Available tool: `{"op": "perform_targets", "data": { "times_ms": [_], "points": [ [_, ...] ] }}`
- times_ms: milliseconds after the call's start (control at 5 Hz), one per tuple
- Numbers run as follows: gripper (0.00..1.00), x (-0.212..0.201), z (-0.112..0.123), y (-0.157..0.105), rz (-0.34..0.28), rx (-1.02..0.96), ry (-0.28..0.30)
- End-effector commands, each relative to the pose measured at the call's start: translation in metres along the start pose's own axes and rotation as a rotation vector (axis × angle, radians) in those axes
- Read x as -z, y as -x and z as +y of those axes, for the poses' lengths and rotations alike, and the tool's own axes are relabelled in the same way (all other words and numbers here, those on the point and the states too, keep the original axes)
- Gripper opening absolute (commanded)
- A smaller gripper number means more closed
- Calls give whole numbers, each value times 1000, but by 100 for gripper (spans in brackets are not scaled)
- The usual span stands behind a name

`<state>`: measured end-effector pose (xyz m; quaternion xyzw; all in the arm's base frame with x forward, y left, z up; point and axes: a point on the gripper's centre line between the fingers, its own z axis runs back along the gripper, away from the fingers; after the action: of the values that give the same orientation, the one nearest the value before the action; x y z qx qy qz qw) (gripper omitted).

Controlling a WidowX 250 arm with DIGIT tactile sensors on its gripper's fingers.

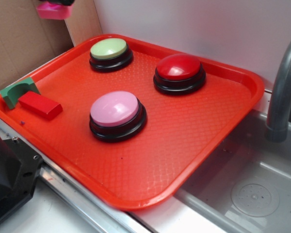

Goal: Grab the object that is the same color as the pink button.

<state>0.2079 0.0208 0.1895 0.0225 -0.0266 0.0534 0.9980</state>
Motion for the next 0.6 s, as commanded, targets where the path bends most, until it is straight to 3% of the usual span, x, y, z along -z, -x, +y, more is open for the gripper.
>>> {"op": "perform_targets", "data": {
  "times_ms": [0, 400],
  "points": [
    [0, -11, 7, -24, -57, 39, 27],
    [0, -6, 6, -24, -40, 29, 20]
  ]
}}
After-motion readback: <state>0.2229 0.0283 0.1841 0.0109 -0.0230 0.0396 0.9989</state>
